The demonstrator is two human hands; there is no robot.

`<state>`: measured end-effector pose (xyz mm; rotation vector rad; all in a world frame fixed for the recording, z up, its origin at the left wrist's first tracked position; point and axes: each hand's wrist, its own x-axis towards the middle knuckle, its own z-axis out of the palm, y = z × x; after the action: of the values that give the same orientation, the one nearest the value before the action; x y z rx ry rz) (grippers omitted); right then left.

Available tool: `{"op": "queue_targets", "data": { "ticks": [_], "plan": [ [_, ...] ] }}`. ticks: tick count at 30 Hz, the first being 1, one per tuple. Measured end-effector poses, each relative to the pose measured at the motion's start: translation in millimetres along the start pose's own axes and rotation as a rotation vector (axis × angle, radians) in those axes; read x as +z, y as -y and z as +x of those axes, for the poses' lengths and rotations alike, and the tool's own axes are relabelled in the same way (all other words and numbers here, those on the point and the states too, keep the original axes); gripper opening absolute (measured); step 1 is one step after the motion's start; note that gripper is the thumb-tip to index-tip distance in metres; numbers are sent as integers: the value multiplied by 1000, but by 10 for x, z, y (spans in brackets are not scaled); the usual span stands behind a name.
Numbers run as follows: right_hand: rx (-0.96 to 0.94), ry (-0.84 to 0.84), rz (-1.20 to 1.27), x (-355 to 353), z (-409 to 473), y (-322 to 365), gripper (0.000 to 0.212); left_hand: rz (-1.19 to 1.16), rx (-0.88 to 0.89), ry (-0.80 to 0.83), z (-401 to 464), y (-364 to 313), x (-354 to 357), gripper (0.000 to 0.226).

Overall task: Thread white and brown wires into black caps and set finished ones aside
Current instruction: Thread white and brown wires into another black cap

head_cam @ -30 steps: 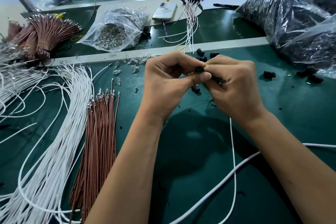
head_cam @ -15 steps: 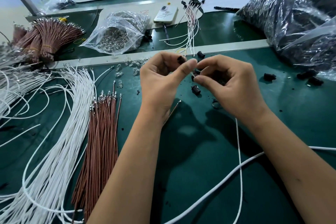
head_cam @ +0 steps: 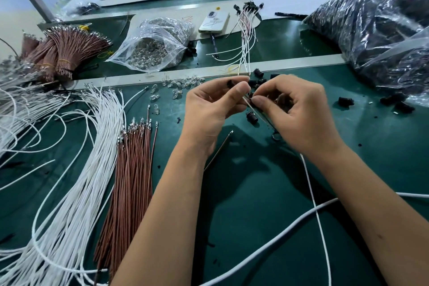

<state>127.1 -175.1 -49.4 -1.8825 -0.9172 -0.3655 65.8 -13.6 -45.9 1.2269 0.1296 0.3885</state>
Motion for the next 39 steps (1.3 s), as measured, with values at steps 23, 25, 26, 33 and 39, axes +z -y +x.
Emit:
{"op": "queue_targets", "data": {
  "ticks": [23, 25, 26, 33, 39],
  "plan": [
    [-160, 9, -88, 27, -3, 121, 6, 354, 455, 32, -89, -102, 149, 26],
    [-176, -26, -60, -7, -4, 117, 8, 392, 486, 32, -93, -122, 156, 27],
    [-183, -30, -63, -20, -1, 115, 10, 405, 497, 39, -96, -131, 162, 27],
    [-242, -33, -125, -14, -12, 159, 13, 390, 506, 63, -99, -166, 161, 29],
    [-312, -63, -186, 13, -10, 180, 21, 310, 469, 68, -98, -158, 157, 28]
  ]
}}
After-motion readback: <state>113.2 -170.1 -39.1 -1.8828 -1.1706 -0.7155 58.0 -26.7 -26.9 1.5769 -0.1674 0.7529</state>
